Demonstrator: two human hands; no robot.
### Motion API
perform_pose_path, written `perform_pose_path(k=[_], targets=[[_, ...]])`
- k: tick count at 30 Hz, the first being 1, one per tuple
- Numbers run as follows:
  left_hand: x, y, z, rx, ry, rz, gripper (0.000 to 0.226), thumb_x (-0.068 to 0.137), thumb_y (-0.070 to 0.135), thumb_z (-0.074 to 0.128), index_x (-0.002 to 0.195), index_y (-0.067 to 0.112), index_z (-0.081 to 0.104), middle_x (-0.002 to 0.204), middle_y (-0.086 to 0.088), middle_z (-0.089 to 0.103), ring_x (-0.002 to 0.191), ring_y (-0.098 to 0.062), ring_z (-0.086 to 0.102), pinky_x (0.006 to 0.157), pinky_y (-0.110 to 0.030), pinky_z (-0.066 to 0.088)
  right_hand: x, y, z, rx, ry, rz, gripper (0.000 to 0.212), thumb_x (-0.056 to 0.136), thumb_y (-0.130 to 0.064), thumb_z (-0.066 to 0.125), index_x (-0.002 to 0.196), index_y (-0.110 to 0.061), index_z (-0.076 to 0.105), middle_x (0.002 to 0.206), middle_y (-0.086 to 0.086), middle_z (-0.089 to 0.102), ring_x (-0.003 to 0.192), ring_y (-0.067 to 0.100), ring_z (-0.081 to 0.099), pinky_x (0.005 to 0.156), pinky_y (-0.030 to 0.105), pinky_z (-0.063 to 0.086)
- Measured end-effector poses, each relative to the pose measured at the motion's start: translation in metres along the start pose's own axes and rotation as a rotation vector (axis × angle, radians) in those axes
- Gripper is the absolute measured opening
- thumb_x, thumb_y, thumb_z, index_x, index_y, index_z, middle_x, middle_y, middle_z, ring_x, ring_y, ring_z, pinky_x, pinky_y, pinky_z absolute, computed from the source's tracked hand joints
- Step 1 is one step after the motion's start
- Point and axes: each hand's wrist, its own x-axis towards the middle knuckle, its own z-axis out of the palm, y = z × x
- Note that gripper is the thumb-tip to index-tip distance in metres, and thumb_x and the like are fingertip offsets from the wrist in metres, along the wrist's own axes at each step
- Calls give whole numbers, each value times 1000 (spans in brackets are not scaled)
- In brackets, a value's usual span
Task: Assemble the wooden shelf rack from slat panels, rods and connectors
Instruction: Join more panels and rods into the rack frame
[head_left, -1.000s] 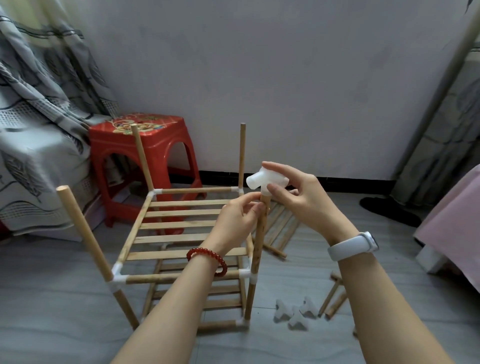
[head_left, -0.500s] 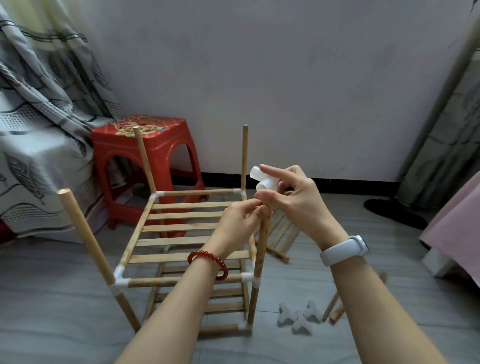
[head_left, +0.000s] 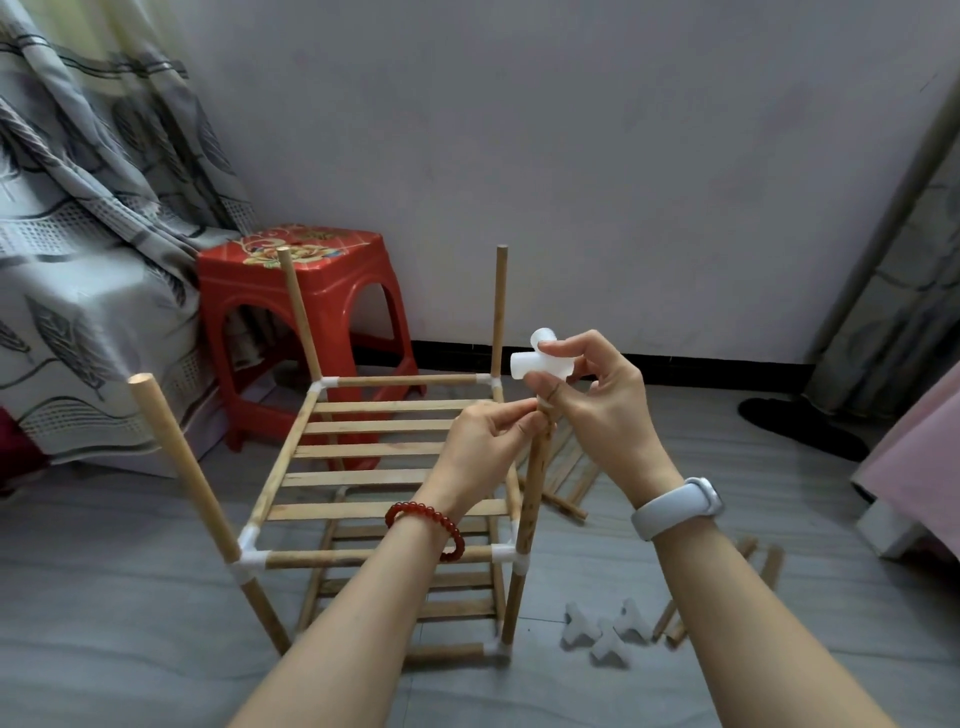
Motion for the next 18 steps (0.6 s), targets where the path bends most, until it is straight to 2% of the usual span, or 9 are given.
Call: perform_pose_path(k=[2, 5, 6, 9, 11, 13, 14, 16, 18], targets=[[-2, -2, 0, 3, 22, -11, 23, 93, 21, 57, 113, 19, 68, 104, -9, 68, 103, -23, 61, 94, -43, 49, -3, 2, 6, -4, 27, -10, 26, 79, -15, 74, 85, -36, 60, 80, 4, 60, 72, 10, 55, 70, 34, 52], [-10, -1, 3, -32, 38, -18, 22, 93, 22, 56, 114, 27, 64, 103, -4, 70, 101, -20, 63, 91, -38, 52, -11, 0, 4, -33, -16, 11, 26, 85, -14, 68, 96, -37, 61, 89, 1, 60, 84, 18, 58, 80, 45, 52], [-15, 0, 6, -20, 58, -15, 24, 93, 23, 57, 116, 27, 63, 104, 0, 70, 102, -16, 63, 91, -34, 52, -14, 0, 0, 1, -60, 29, 29, 88, -14, 64, 104, -38, 61, 91, -1, 61, 86, 18, 59, 82, 44, 53], [-29, -9, 17, 231, 223, 5, 35, 91, 29, 60, 125, 19, 58, 111, 5, 64, 102, -10, 58, 88, -30, 50, -25, 5, -20, 139, -115, 117, 39, 96, -13, 50, 123, -42, 52, 110, -4, 65, 99, 5, 62, 88, 20, 50], [-40, -13, 26, 386, 351, 51, 34, 88, 28, 64, 118, 14, 54, 105, 4, 55, 93, -11, 54, 77, -24, 48, -29, 11, -36, 179, 10, 192, 40, 98, -9, 45, 125, -37, 52, 113, 0, 66, 97, 7, 63, 89, 20, 50], [-53, -18, 35, 467, 386, 129, 30, 85, 24, 67, 108, 10, 54, 97, 1, 51, 83, -14, 52, 69, -23, 45, -33, 27, -51, 173, 115, 279, 35, 98, -6, 42, 119, -29, 57, 99, 5, 69, 85, 12, 64, 79, 23, 52], [-61, -25, 42, 521, 347, 174, 27, 85, 22, 67, 106, 7, 56, 94, -2, 54, 81, -16, 54, 68, -26, 47, -39, 39, -57, 138, 122, 336, 32, 97, -4, 41, 115, -24, 60, 92, 5, 69, 80, 13, 64, 75, 24, 51], [-76, -45, 59, 625, 161, 209, 27, 87, 21, 65, 109, 7, 59, 98, -6, 61, 87, -20, 58, 76, -32, 51, -58, 71, -70, 33, 62, 493, 28, 97, -4, 41, 115, -9, 62, 84, 5, 68, 75, 14, 61, 69, 23, 49], [-91, -69, 79, 671, -52, 113, 32, 91, 26, 58, 120, 12, 57, 113, -2, 61, 102, -18, 57, 86, -29, 47, -85, 112, -80, -109, -73, 668, 26, 96, -6, 44, 116, -5, 61, 90, 12, 67, 76, 17, 57, 66, 24, 46]])
